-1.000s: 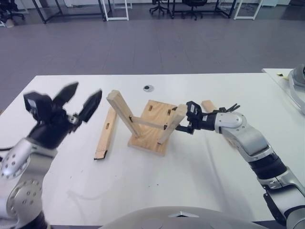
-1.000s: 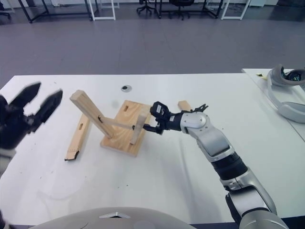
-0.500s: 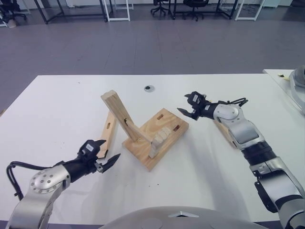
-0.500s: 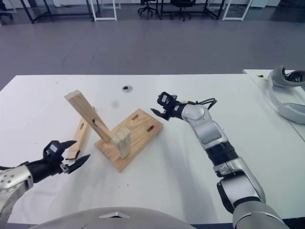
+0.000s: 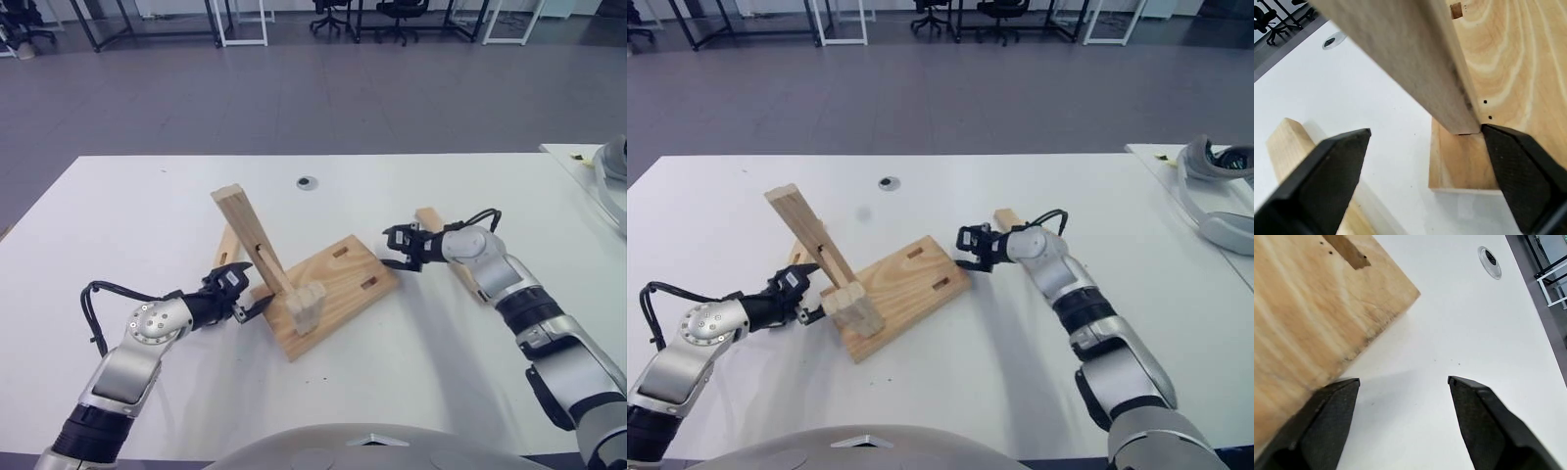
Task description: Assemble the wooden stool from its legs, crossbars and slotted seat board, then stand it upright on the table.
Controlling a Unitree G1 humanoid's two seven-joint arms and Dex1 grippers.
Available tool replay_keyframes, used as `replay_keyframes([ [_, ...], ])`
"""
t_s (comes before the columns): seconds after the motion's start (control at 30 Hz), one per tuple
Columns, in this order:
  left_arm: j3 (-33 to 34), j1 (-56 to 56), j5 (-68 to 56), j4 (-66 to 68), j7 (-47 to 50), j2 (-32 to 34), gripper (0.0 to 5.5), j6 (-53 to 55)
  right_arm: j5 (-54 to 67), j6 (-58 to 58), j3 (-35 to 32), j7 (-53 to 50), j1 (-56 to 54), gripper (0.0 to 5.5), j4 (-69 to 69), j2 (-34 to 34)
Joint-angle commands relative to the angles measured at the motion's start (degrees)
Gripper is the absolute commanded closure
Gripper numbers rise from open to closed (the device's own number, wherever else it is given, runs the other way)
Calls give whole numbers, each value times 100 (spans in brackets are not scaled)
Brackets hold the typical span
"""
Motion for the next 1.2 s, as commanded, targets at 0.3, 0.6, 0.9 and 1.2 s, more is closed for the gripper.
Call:
replay_keyframes([
  [0.3, 1657, 919, -787, -945, -178, 375, 133, 87, -438, -72, -243, -562, -324, 210, -97, 224],
  [0.6, 683, 1206, -256, -1078, -589, 640, 133, 516, -880, -1088, -72, -1983, -1646, 210, 2629, 1843],
  [0.9, 184, -694, 78, 903, -264, -331, 133, -408, -1248, -1234, 327, -579, -1565, 210, 3174, 1253],
  [1.2, 790, 163, 66, 144, -378, 194, 133, -650, -1116, -1092, 148, -38, -1411, 210, 2675, 728],
])
